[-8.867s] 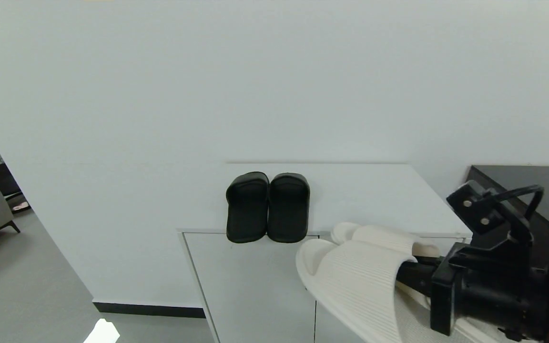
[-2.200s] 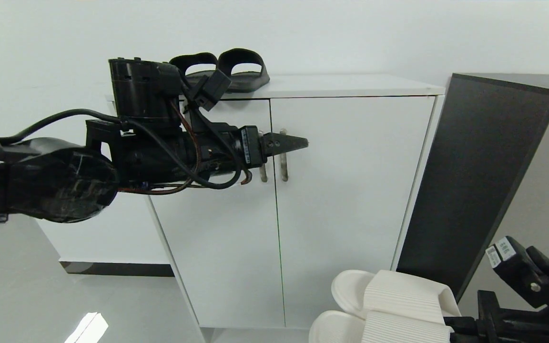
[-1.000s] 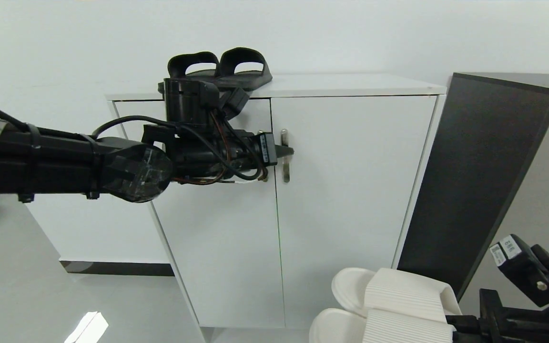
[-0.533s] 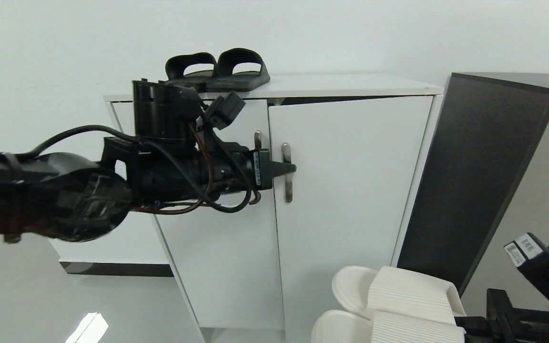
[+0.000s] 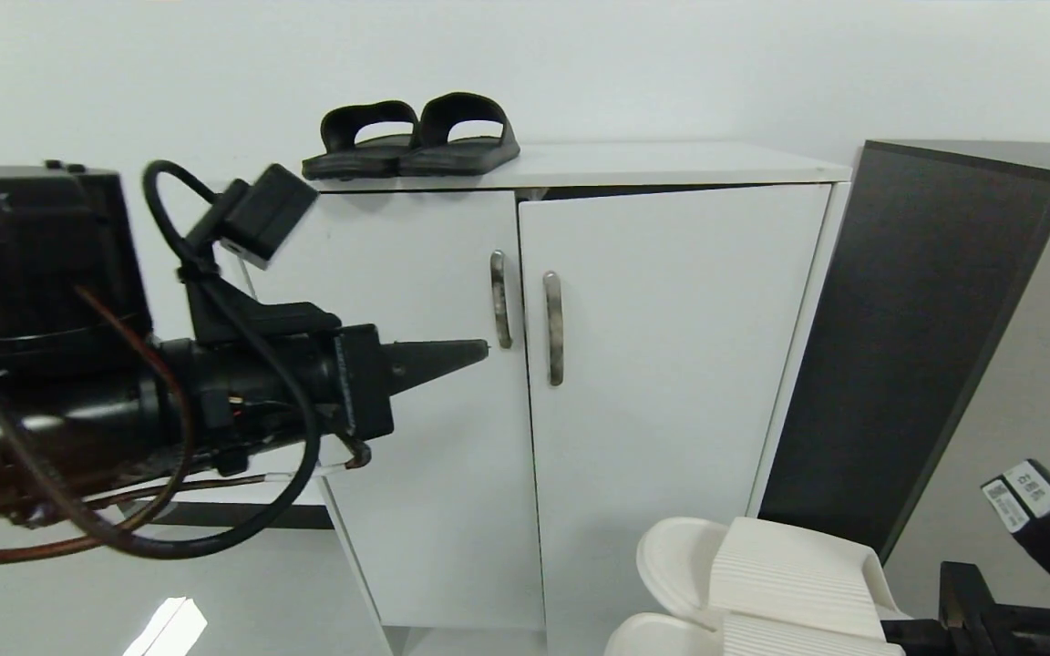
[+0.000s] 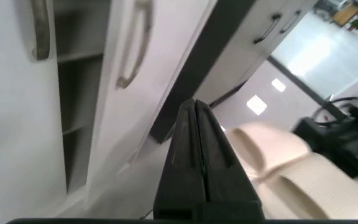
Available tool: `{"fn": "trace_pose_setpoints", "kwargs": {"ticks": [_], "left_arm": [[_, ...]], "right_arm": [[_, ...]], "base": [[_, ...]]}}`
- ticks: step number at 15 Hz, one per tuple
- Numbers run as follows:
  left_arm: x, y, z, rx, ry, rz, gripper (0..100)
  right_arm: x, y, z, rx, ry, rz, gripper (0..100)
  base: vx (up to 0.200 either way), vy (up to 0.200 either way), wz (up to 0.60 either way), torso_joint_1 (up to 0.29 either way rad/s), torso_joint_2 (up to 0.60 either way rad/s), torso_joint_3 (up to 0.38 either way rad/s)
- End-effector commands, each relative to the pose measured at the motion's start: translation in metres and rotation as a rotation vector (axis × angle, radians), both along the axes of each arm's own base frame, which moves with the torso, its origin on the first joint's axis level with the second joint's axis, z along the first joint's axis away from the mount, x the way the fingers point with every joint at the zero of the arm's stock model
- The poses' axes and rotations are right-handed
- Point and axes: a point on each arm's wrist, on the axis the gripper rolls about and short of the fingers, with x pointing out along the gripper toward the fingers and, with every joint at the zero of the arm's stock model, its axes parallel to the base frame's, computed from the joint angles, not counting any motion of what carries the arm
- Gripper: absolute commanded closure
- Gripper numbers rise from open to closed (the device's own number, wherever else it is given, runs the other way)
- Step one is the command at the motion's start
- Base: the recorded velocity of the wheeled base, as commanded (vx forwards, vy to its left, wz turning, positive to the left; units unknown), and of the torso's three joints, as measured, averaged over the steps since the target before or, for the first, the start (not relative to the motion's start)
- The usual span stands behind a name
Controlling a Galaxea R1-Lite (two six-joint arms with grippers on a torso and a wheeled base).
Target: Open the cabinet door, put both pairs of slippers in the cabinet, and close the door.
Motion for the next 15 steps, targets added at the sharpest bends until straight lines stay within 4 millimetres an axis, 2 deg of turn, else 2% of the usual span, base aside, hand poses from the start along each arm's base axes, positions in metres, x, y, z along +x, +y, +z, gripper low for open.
{"fn": "trace_pose_setpoints", "kwargs": {"ticks": [1,5,6,7,12,15], "left_arm": [[-0.007,0.013,0.012,-0.026,-0.049,0.035,100],[0.055,0.003,-0.004,-0.049,-0.129,0.129,100],[0.061,0.001,-0.007,-0.051,-0.132,0.145,100],[0.078,-0.007,-0.014,-0.049,-0.133,0.174,100],[0.121,-0.025,-0.011,-0.065,-0.160,0.189,100],[0.135,-0.033,-0.012,-0.068,-0.163,0.186,100]], "right_arm": [[0.001,0.002,-0.001,-0.007,0.006,-0.001,100],[0.001,0.001,-0.001,-0.004,0.004,-0.001,100],[0.001,0.001,-0.001,-0.003,0.003,-0.001,100],[0.001,0.001,-0.001,-0.004,0.004,-0.001,100],[0.002,0.002,-0.002,-0.010,0.009,-0.001,100],[-0.001,0.004,-0.001,-0.006,0.012,0.021,100]], "base": [[0.000,0.000,0.00,0.000,0.00,0.000],[0.000,0.000,0.00,0.000,0.00,0.000],[0.000,0.000,0.00,0.000,0.00,0.000],[0.000,0.000,0.00,0.000,0.00,0.000],[0.000,0.000,0.00,0.000,0.00,0.000],[0.000,0.000,0.00,0.000,0.00,0.000]]}}
